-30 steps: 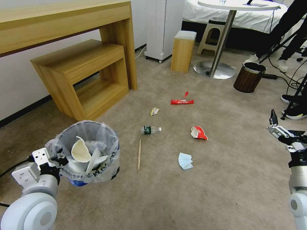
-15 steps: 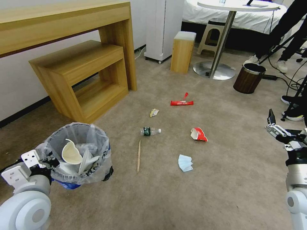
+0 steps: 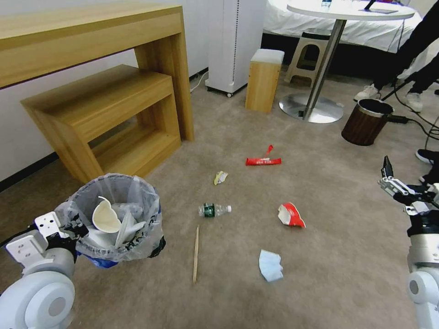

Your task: Pick up the trash bin and place the garbage on the floor into it.

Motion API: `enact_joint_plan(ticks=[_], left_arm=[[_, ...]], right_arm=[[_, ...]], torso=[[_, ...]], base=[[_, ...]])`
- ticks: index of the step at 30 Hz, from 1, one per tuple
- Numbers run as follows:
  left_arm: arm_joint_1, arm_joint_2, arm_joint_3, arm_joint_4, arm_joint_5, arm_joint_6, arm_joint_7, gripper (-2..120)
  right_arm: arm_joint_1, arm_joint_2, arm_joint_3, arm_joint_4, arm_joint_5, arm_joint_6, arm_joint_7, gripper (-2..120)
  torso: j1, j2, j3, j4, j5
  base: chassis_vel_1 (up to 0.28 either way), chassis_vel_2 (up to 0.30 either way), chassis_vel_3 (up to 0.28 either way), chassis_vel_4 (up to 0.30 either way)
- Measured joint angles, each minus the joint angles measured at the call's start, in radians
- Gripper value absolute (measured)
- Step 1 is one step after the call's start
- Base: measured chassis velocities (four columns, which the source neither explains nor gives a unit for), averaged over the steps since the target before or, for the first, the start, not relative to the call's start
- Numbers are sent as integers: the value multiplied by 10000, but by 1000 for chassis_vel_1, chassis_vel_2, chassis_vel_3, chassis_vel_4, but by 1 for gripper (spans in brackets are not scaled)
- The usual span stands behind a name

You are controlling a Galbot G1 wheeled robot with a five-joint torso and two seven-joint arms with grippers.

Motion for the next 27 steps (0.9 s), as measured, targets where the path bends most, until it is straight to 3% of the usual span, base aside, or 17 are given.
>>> enact_joint_plan(ticks=[7, 9, 10, 12, 13, 16, 17, 19, 20, 23, 27], left_arm=[[17, -7, 18, -14, 56, -20, 46, 1], [18, -17, 36, -15, 85, -29, 59, 1], [18, -17, 36, -15, 85, -29, 59, 1], [18, -21, 55, -15, 120, -43, 77, 1], [18, -21, 55, -15, 120, -43, 77, 1], [18, -23, 63, -15, 132, -51, 110, 1], [18, -23, 63, -15, 132, -51, 110, 1], [30, -21, 48, -15, 134, -63, 140, 1], [30, -21, 48, -15, 134, -63, 140, 1], [64, -5, -18, -6, 138, -93, 169, 1], [84, 28, -90, 41, 137, -122, 221, 1]], right_arm=[[-228, -225, -349, -6, -549, -380, 568, 100], [-464, -529, -819, 167, -543, -1286, 1112, 100], [-464, -529, -819, 167, -543, -1286, 1112, 100], [-708, -912, -1355, 429, -407, -2368, 1461, 100], [-708, -912, -1355, 429, -407, -2368, 1461, 100], [-941, -1668, -2655, 709, 600, -4248, 2308, 100], [-941, -1668, -2655, 709, 600, -4248, 2308, 100], [-954, -2073, -3517, 726, 1396, -5553, 2631, 100], [-954, -2073, -3517, 726, 1396, -5553, 2631, 100], [-725, -2289, -4427, 429, 2204, -6991, 2820, 100], [-312, -2208, -5205, -54, 3318, -8082, 3060, 100]], torso=[[-2, 1, -4, 0, 5], [-5, 3, -5, 0, 3], [-5, 3, -5, 0, 3], [-5, 3, -5, -1, 3], [-5, 3, -5, -1, 3], [-4, 3, -3, -1, 1], [-4, 3, -3, -1, 1], [-4, 3, -4, 0, 2], [-4, 3, -4, 0, 2], [-4, 3, -3, 0, 3], [-4, 3, -3, 0, 2]], base=[[-59, 72, 49, -55], [18, -22, -24, 31], [0, 0, 0, 0], [0, 0, 0, 0], [0, 0, 0, 0], [0, 0, 0, 0], [0, 0, 0, 0], [0, 0, 0, 0], [0, 0, 0, 0], [0, 0, 0, 0], [0, 0, 0, 0]])
